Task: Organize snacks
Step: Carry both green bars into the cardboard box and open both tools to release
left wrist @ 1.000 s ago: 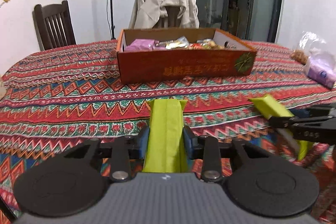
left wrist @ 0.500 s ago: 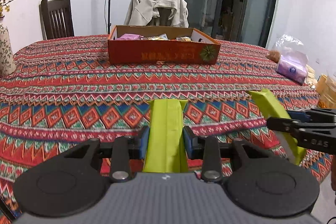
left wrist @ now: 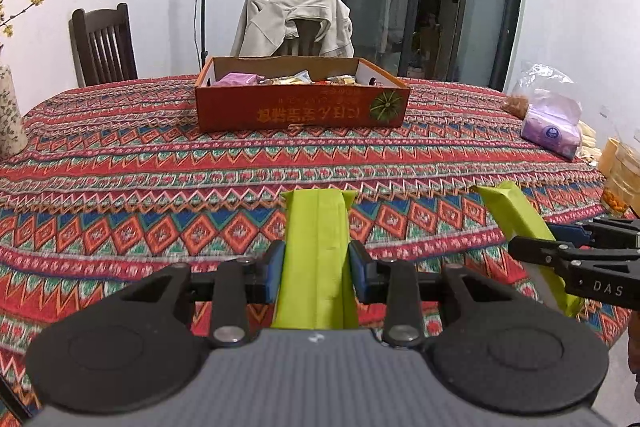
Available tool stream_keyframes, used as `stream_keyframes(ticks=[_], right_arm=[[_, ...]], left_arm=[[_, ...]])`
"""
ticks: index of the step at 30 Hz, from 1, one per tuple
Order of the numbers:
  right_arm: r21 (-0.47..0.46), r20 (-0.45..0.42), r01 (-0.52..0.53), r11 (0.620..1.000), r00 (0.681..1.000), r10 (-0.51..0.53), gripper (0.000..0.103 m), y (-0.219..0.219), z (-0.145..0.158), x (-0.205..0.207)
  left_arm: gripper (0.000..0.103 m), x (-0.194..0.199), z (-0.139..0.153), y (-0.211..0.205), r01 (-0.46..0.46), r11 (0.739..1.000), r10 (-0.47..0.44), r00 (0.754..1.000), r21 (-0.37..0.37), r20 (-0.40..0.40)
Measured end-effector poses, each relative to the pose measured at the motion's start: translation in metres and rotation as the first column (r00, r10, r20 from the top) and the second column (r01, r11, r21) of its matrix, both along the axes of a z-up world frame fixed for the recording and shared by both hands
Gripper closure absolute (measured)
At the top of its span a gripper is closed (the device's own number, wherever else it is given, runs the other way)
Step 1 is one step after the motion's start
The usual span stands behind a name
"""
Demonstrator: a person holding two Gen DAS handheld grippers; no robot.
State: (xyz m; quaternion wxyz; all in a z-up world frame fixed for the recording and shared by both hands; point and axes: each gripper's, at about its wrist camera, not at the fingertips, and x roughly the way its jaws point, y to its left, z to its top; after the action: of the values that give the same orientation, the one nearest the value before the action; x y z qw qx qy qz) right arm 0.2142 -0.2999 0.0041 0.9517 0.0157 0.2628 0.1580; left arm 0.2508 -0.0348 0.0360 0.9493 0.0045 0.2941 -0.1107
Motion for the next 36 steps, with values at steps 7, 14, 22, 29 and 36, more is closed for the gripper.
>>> stream_keyframes(ticks=[7,14,22,29,36], right_arm=[[-0.002,0.038,-0.028,1.000,0.999,0.028,0.068,-0.005,0.023,0.048],[-0.009,0.105,-0.071,0.997,0.992,0.072,0.068,-0.009,0.082,0.172],[-0.079,0.003,-0.021,0.997,1.000,0.022,0.068,0.009,0.096,0.350],[-0.149,-0.108,0.010,0.989,0.994,-0.026,0.068,0.031,0.064,0.460],[-0.183,-0.167,0.010,0.983,0.985,-0.041,0.065,0.041,0.025,0.499]], left_arm=[[0.068,0.078,0.045,-0.014,0.120,0.992,-0.116,0.989,-0.038,0.087],[0.068,0.201,0.087,-0.046,0.174,0.982,-0.167,0.981,-0.070,0.103],[0.068,0.339,0.089,-0.082,0.065,0.996,-0.062,0.997,-0.066,0.039],[0.068,0.434,0.045,-0.094,-0.038,0.996,0.027,0.991,-0.080,-0.128],[0.050,0.460,0.006,-0.088,-0.070,0.991,0.046,0.979,-0.115,-0.196]])
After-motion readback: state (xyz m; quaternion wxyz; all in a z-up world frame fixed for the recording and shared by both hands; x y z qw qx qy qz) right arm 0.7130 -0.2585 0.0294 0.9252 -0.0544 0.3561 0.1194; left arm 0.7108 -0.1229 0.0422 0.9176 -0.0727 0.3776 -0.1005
